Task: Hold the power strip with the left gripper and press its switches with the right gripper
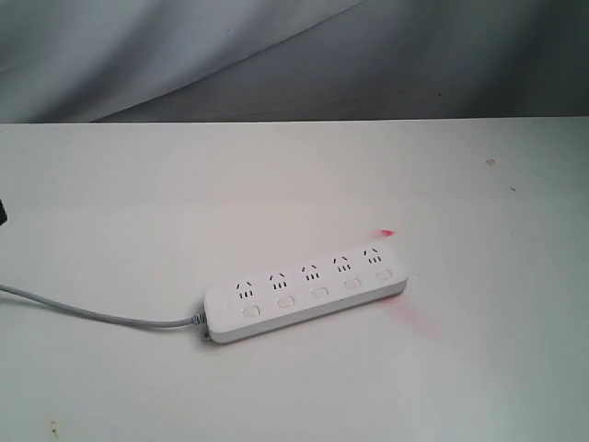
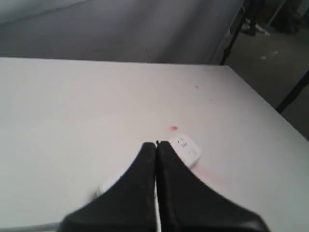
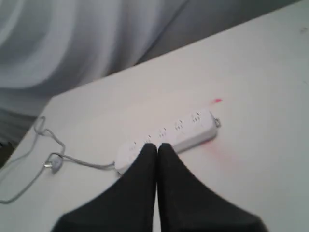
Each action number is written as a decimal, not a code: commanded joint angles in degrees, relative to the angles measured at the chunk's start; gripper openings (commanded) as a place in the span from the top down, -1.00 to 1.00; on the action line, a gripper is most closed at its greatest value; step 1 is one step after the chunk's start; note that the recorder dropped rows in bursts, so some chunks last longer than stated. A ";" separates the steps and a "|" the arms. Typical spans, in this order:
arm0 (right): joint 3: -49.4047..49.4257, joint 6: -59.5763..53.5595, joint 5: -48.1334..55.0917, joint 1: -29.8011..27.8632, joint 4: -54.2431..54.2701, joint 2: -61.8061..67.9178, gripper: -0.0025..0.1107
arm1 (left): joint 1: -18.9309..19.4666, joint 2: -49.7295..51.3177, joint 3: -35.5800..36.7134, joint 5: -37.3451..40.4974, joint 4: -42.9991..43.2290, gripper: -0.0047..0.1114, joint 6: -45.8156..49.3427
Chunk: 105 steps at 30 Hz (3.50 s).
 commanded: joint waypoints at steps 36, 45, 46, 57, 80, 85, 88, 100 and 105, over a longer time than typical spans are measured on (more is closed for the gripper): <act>29.60 32.92 -31.97 -0.02 -42.36 4.88 0.96 | -0.08 -0.38 30.03 -38.27 3.65 0.92 -0.84; 29.60 32.92 -31.97 -0.02 -42.36 4.88 0.96 | -0.08 -0.38 30.03 -38.27 3.65 0.92 -0.84; 29.60 32.92 -31.97 -0.02 -42.36 4.88 0.96 | -0.08 -0.38 30.03 -38.27 3.65 0.92 -0.84; 29.60 32.92 -31.97 -0.02 -42.36 4.88 0.96 | -0.08 -0.48 30.03 -38.28 3.65 0.92 -0.84; 29.60 32.82 -31.97 -0.02 -42.35 4.88 0.96 | 10.83 -24.91 30.03 -19.43 5.84 0.92 5.40; 29.60 32.82 -31.97 -0.02 -42.35 4.88 0.96 | 13.97 -30.51 30.03 -14.08 16.97 0.92 -2.89; 29.60 32.82 -31.97 -0.02 -42.35 4.88 0.96 | 15.99 -31.24 30.03 -12.08 18.82 0.92 -4.24; 29.60 32.82 -31.97 -0.02 -42.35 4.88 0.96 | 23.69 -31.75 30.03 -12.34 18.72 0.92 -1.16; 29.60 32.82 -31.97 -0.02 -42.35 4.88 0.96 | 24.57 -31.75 30.03 -12.60 16.73 0.92 0.81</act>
